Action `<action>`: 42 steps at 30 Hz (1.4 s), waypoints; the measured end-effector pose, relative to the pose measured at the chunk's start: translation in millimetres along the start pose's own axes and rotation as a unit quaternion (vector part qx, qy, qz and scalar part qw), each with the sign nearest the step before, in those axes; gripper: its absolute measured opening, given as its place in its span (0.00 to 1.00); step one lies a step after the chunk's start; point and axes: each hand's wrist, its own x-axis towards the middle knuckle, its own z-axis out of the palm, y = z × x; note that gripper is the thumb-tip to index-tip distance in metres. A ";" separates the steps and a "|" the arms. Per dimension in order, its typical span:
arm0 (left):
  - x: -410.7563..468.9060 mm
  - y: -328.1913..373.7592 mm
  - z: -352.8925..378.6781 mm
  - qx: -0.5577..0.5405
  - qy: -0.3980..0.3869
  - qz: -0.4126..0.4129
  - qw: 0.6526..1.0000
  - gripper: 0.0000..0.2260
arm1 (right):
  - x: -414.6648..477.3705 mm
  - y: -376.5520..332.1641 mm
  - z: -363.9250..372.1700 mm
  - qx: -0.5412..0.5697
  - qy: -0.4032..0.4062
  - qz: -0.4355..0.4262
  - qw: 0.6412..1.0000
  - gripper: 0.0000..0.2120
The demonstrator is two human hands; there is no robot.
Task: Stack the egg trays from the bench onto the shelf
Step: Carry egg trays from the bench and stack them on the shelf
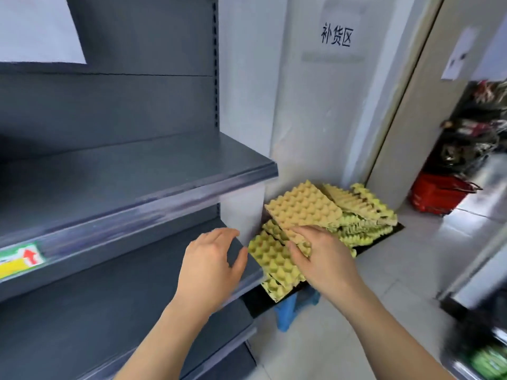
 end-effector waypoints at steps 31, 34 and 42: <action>276.9 20.1 465.7 -0.015 -0.295 -0.269 0.917 0.24 | 291.1 434.1 113.5 -0.043 -0.156 0.145 0.976 0.21; 284.8 7.7 498.8 -0.053 -0.298 -0.341 0.890 0.28 | 317.2 465.0 140.3 -0.040 -0.197 0.132 0.971 0.23; 288.3 -10.0 576.2 -0.050 -0.283 -0.480 0.829 0.36 | 369.4 528.3 202.7 -0.056 -0.279 0.064 0.957 0.29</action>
